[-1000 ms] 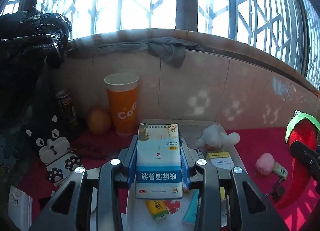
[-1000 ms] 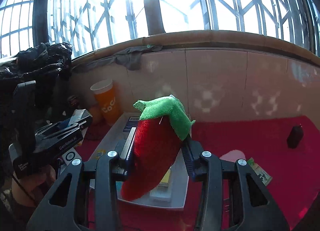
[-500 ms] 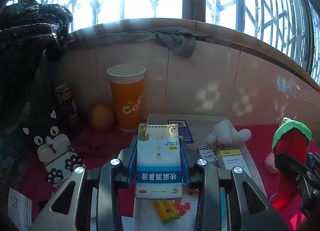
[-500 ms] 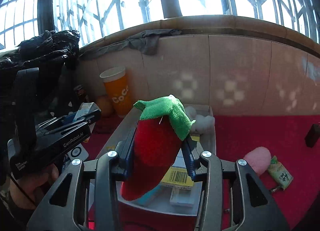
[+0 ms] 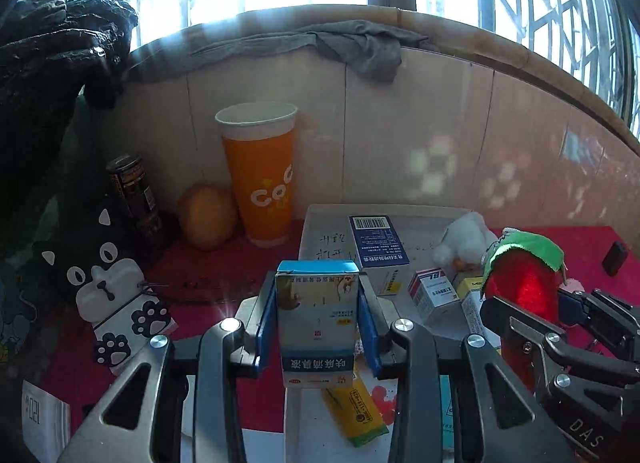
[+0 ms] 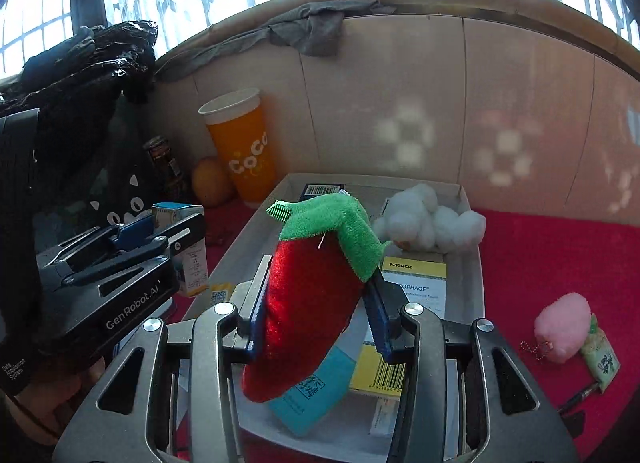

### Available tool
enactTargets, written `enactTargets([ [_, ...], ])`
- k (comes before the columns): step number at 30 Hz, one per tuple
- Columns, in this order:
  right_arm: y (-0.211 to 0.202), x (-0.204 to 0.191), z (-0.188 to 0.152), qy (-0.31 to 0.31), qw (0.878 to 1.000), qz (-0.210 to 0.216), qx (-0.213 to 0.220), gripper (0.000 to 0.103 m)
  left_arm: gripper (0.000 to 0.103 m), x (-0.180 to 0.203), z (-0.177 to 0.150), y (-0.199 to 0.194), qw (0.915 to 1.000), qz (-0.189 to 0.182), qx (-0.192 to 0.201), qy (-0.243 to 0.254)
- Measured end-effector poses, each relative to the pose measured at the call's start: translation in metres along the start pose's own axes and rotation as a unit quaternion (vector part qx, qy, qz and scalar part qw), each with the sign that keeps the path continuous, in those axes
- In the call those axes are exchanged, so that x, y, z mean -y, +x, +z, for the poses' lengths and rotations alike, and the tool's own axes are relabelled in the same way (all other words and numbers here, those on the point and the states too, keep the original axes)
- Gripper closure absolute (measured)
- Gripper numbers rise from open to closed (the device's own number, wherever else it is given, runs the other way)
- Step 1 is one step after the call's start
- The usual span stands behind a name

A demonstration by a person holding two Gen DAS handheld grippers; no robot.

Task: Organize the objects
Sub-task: 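Lower both items into the tray and open both grippers, then withdraw both grippers from the tray toward the charger and green snack packet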

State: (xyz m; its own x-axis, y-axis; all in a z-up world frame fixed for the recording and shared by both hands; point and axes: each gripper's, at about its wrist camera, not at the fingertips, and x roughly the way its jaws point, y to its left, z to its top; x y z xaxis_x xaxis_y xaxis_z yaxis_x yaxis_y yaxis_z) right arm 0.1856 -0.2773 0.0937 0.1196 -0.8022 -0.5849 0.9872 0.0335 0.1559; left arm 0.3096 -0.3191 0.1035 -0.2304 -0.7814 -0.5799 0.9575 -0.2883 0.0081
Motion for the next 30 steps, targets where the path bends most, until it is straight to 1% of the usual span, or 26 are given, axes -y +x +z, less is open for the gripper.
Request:
enactTargets([
  [5,0.009,0.011,0.001,0.007,1.000,-0.013,-0.007,0.061,0.066,0.021,0.010,0.029,0.9998,-0.016,-0.011,0.009],
  [7,0.010,0.015,0.002,0.012,1.000,-0.015,-0.010,0.060,0.066,0.020,0.013,0.035,0.9998,-0.010,-0.017,0.000],
  [8,0.012,0.016,0.003,0.012,1.000,-0.015,-0.011,0.060,0.066,0.018,0.013,0.033,0.9999,-0.005,-0.014,-0.004],
  [10,0.016,0.014,0.005,0.008,1.000,-0.013,-0.010,0.060,0.062,0.013,0.014,0.022,1.0000,0.007,-0.005,-0.003],
  [11,0.019,0.012,0.006,0.004,1.000,-0.012,-0.010,0.060,0.053,0.009,0.013,0.014,0.9999,0.012,0.001,-0.004],
  [12,0.023,0.010,0.007,-0.001,1.000,-0.012,-0.010,0.060,0.039,0.005,0.013,0.006,0.9998,0.013,0.008,-0.009],
  [13,0.027,0.008,0.007,-0.005,1.000,-0.011,-0.013,0.059,0.029,0.001,0.012,-0.004,0.9996,0.014,0.018,-0.015],
  [14,0.032,0.006,0.008,-0.006,1.000,-0.006,-0.017,0.058,0.013,-0.002,0.012,-0.014,0.9992,0.017,0.030,-0.020],
  [15,0.035,0.005,0.008,-0.007,1.000,-0.002,-0.022,0.051,0.003,-0.003,0.011,-0.025,0.9986,0.019,0.044,-0.023],
  [16,0.036,0.006,0.008,-0.006,1.000,0.000,-0.023,0.037,0.000,-0.003,0.010,-0.034,0.9978,0.023,0.057,-0.025],
  [17,0.034,0.007,0.008,-0.003,1.000,0.001,-0.019,0.028,0.000,-0.002,0.010,-0.043,0.9969,0.026,0.070,-0.025],
  [18,0.029,0.011,0.008,0.004,1.000,0.002,-0.011,0.014,0.000,0.001,0.009,-0.051,0.9961,0.028,0.080,-0.025],
  [19,0.021,0.016,0.008,0.011,1.000,0.001,0.000,0.012,0.000,0.005,0.009,-0.059,0.9955,0.024,0.089,-0.024],
  [22,-0.008,0.034,0.006,0.023,0.999,-0.009,0.022,0.012,0.000,0.022,0.008,-0.072,0.9947,-0.005,0.101,-0.016],
  [25,-0.044,0.064,0.000,0.034,0.997,-0.044,0.044,0.012,0.000,0.052,0.005,-0.076,0.9920,-0.049,0.116,0.012],
  [26,-0.057,0.078,-0.004,0.046,0.996,-0.054,0.049,0.012,0.000,0.063,0.003,-0.074,0.9909,-0.069,0.113,0.022],
  [28,-0.083,0.109,-0.014,0.079,0.993,-0.072,0.052,0.012,0.000,0.087,-0.002,-0.069,0.9878,-0.118,0.094,0.039],
  [30,-0.109,0.137,-0.026,0.110,0.989,-0.087,0.052,0.012,0.000,0.113,-0.011,-0.065,0.9816,-0.165,0.076,0.058],
])
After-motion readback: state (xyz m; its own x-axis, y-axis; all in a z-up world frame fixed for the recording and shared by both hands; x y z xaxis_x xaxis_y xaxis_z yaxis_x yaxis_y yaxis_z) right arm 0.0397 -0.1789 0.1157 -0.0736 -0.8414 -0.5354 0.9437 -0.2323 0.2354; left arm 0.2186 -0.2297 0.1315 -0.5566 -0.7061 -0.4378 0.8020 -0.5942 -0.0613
